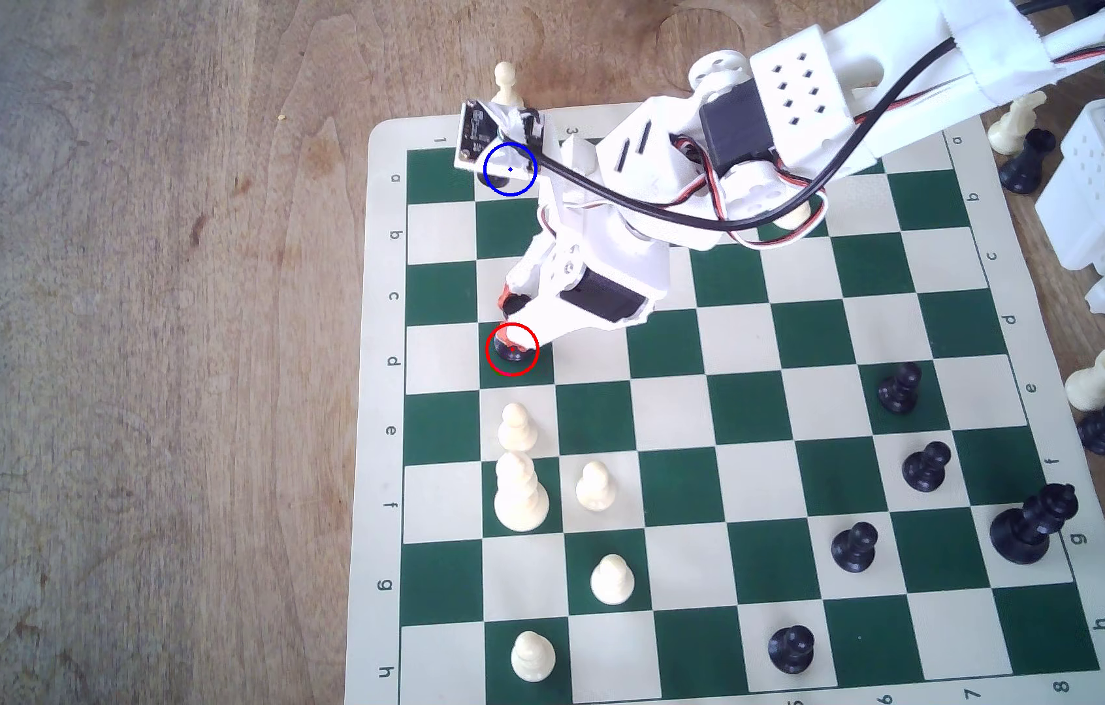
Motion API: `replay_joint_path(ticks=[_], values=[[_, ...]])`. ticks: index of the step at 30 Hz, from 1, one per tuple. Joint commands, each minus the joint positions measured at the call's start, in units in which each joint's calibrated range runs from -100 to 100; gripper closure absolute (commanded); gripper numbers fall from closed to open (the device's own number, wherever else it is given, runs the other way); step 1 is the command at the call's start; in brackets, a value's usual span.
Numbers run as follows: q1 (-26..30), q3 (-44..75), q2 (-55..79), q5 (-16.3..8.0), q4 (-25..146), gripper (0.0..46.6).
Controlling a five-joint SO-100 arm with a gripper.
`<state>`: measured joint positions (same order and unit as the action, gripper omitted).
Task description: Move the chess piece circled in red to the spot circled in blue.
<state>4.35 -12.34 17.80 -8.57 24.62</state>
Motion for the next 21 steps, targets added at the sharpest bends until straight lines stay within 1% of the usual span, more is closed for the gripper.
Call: replay_joint_path(ticks=[1,4,12,15,19,21], values=[[0.9,0.7,-8.8,-0.8,1.3,46.4],[1.1,0.8,-11.4,-1.5,2.2,46.3],[0.5,1.5,-17.3,-2.1,4.3,46.0],[-0.7,1.9,-18.9,-1.6,5.1,46.0],[-4.2,2.4,-20.6,-0.2,5.9,46.0],[-6.5,2.5,-20.7,1.1,5.9,46.0]])
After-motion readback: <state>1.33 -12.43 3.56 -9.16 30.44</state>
